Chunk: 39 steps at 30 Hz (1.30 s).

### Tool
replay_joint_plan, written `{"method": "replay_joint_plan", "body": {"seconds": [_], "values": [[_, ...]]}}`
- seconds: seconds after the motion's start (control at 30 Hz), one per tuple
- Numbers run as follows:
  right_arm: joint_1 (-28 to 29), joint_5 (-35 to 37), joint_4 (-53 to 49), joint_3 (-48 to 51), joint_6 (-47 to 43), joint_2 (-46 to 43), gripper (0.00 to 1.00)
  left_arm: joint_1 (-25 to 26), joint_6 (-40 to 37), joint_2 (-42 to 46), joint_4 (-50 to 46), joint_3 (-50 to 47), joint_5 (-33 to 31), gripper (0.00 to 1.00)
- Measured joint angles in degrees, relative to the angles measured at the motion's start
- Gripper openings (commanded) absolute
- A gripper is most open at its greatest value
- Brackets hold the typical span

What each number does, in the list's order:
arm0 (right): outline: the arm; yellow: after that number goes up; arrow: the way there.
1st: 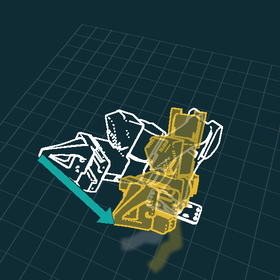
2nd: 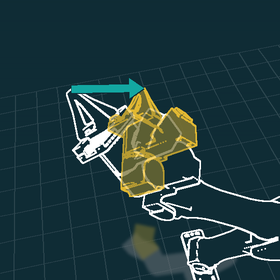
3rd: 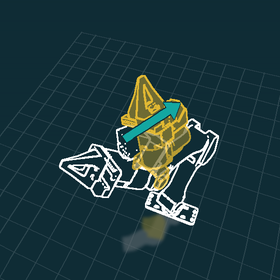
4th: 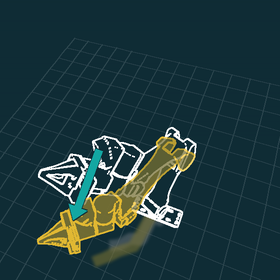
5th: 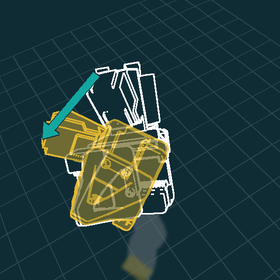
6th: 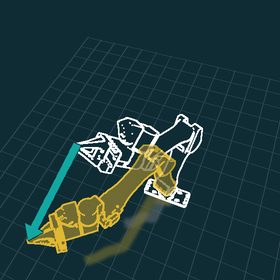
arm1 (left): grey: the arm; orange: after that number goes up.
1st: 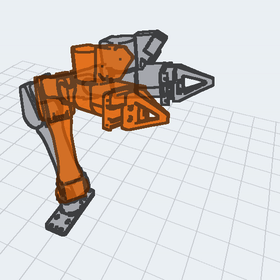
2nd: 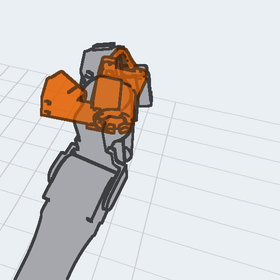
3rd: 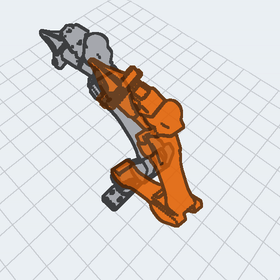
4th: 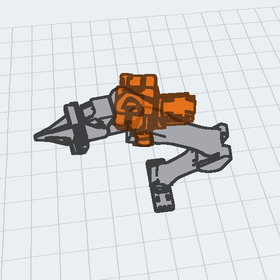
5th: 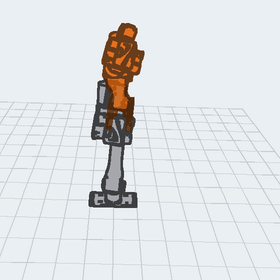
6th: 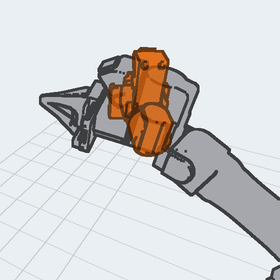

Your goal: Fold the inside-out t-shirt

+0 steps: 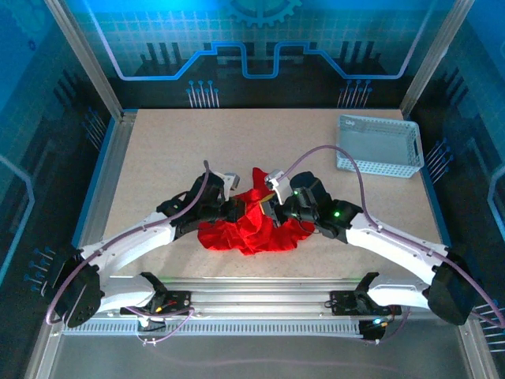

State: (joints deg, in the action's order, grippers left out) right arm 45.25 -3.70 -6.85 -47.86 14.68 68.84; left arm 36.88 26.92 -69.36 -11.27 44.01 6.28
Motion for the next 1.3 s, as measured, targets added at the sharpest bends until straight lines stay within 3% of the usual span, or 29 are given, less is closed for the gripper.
{"method": "replay_joint_plan", "body": {"seconds": [0.3,0.53,0.7,1.0,1.17,1.3], "values": [[-1.46,0.98,-0.26,-0.31,1.84,1.18,0.00,0.04,-0.04,1.81,-0.04,0.00,-0.02,0.00],[-3.78,3.69,-3.17,-3.63,2.43,4.22,0.00,-0.04,0.13,11.08,0.90,-1.62,-0.44,0.00],[-4.13,3.02,-2.56,-1.79,0.04,3.91,0.08,-3.21,1.64,16.20,1.92,-5.01,0.17,0.00],[-4.09,0.59,-4.04,1.97,-4.57,-1.03,0.28,-4.42,2.08,15.28,2.86,-7.54,3.02,0.00],[-3.74,-0.96,-5.46,0.39,-6.08,-1.55,0.35,-4.42,2.01,13.29,3.76,-7.54,5.46,0.00],[-2.25,-1.11,-7.32,-4.13,-7.17,1.42,0.49,-4.39,1.57,12.74,3.91,-7.54,6.88,0.00]]}}
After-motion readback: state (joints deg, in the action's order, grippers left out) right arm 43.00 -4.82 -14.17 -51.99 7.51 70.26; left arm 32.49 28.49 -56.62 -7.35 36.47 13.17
